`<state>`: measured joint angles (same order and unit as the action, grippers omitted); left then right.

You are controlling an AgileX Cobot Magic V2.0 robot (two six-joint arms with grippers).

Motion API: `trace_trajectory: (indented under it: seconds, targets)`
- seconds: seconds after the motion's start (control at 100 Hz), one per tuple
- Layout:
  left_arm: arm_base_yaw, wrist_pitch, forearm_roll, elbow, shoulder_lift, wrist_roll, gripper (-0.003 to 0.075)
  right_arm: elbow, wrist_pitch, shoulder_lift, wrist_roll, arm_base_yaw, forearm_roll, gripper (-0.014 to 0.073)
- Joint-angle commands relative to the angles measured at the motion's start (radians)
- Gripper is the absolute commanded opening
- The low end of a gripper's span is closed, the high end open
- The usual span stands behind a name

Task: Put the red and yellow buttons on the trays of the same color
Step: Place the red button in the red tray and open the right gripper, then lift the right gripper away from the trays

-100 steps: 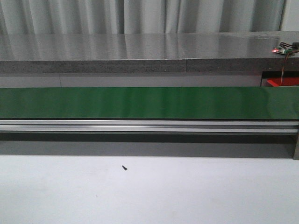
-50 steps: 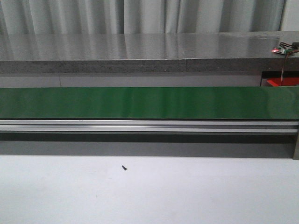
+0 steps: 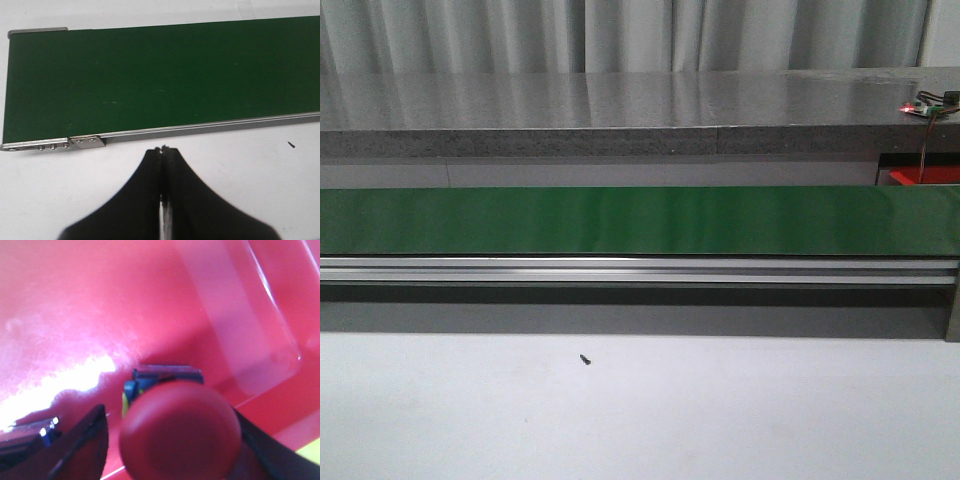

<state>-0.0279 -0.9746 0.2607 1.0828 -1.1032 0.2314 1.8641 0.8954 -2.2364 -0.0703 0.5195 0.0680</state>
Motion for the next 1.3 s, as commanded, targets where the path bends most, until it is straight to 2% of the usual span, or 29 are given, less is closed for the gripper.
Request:
trace_trajectory:
  seconds: [0.0,0.54,0.62,0.83,0.92,1.29]
  targets:
    - [0.005,0.052,0.025,0.028,0.020,-0.003,-0.0020,0.032,-0.005,0.078,0.001,0.006,0.017,0.0468]
    - [0.005,0.060,0.025,0.028,0.020,-0.003,-0.0020,0.029,0.085,0.217,0.001,0.006,0.006,0.0456]
    - [0.005,0.060,0.025,0.028,0.020,-0.003,-0.0020,0.027,0.097,0.251,0.001,0.003,-0.005,0.0388]
    - [0.005,0.060,0.025,0.028,0.020,-0.003,-0.0020,0.027,0.131,0.339,0.001,-0.001,-0.054,0.0038]
    - [0.005,0.060,0.025,0.028,0.020,-0.003,-0.0020,0.027,0.133,0.379,0.001,-0.020,-0.055,-0.0072]
    - [0.005,0.060,0.025,0.028,0.020,-0.003,-0.0020,0.027,0.190,0.480,0.010,-0.251,-0.049,-0.0068]
